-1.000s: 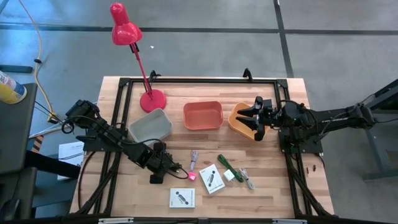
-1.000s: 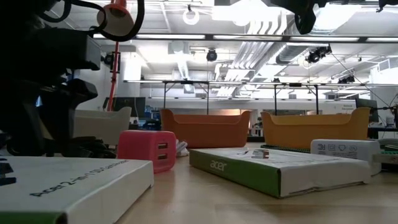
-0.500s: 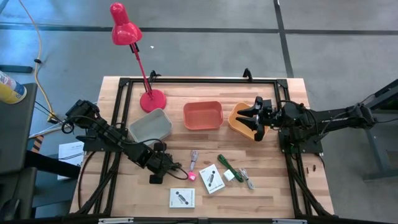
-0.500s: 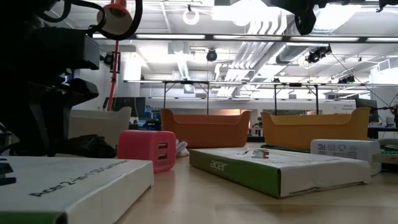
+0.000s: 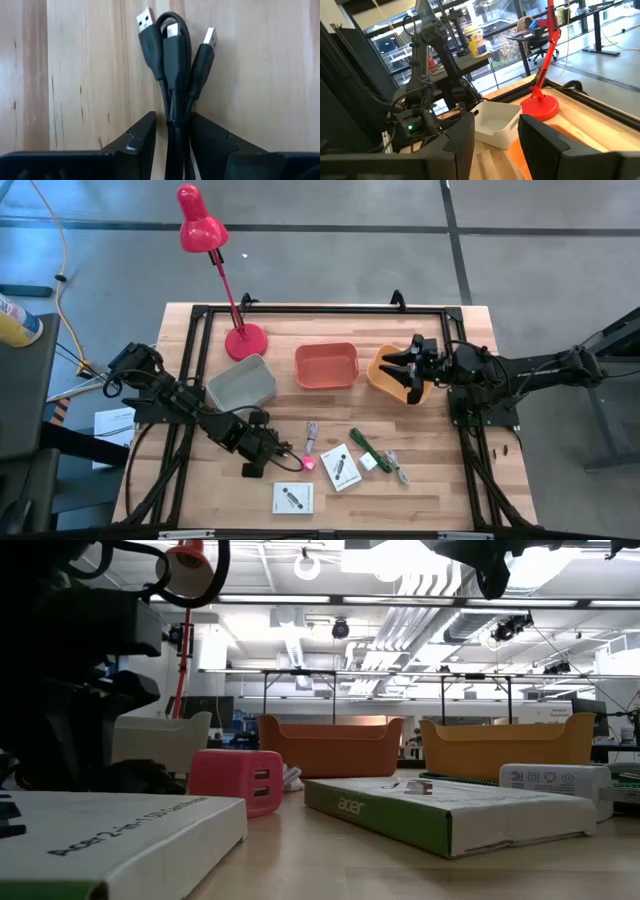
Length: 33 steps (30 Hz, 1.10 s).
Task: Pick and place items into bin
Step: Put the black charger cable into the gray bin
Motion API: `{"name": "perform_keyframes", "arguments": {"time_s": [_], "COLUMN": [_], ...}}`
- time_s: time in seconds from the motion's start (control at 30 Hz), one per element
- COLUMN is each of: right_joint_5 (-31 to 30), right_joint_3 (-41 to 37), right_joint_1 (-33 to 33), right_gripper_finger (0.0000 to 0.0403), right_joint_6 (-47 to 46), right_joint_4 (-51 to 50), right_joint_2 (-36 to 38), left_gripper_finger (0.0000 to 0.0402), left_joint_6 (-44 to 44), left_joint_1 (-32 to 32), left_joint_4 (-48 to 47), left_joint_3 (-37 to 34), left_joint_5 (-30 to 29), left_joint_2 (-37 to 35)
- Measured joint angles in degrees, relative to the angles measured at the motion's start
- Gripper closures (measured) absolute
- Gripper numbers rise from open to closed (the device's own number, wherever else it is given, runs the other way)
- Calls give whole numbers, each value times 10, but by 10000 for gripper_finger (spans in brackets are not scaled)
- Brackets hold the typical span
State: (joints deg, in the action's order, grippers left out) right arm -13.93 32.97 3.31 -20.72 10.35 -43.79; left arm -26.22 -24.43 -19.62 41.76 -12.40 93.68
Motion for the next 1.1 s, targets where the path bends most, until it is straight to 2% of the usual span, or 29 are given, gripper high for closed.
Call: {"name": "perform_keyframes", "arguments": {"time_s": [0.73,0.87,1.1], "right_joint_5": [2,2,-2], "right_joint_3": [0,0,0], "right_joint_1": [0,0,0], "right_gripper_finger": [261,261,261], "right_joint_6": [-14,-13,-13], "right_joint_4": [-3,-3,-3], "right_joint_2": [0,0,0], "left_gripper_finger": [297,320,390], "left_joint_6": [-8,-9,-8], "left_joint_1": [1,0,0], "left_joint_4": [6,5,6], "left_joint_3": [-1,-1,-1], "left_joint_5": [-15,-15,-15], "left_joint_2": [-18,-19,-20]}}
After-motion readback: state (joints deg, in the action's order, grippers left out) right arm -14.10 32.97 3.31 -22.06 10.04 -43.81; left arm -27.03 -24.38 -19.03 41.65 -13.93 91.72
